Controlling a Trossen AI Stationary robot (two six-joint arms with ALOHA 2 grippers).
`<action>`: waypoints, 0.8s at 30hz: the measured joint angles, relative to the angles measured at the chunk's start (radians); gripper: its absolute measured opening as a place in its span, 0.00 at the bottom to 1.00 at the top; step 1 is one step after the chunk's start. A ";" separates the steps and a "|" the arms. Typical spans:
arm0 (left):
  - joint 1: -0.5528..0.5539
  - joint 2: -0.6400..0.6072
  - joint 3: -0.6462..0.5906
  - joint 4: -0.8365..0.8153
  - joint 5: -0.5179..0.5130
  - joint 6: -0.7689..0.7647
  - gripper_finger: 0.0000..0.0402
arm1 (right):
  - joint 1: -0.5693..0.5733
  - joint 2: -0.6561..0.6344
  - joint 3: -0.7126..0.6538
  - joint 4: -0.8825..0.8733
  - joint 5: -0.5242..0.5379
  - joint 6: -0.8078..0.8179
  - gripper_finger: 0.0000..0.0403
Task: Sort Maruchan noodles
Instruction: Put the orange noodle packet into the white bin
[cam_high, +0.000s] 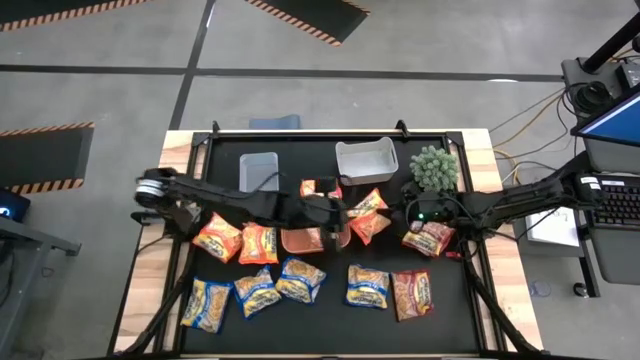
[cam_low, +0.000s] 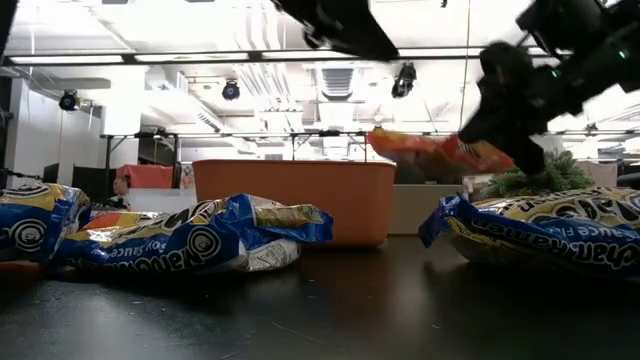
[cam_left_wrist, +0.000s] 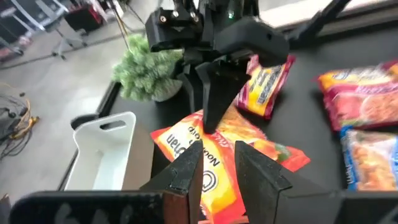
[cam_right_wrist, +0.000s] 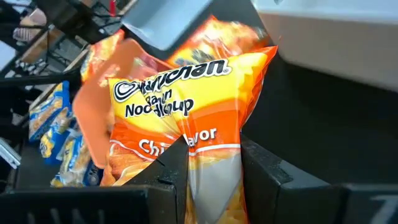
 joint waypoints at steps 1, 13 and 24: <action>-0.001 -0.029 -0.029 0.017 0.000 -0.011 0.19 | 0.000 0.000 0.027 -0.033 0.009 -0.016 0.25; -0.005 -0.313 -0.350 0.231 -0.244 -0.060 0.19 | -0.031 0.088 0.502 -0.692 0.349 -0.139 0.25; -0.005 -0.382 -0.409 0.250 -0.289 -0.042 0.19 | -0.243 0.446 0.950 -1.096 0.402 -0.261 0.25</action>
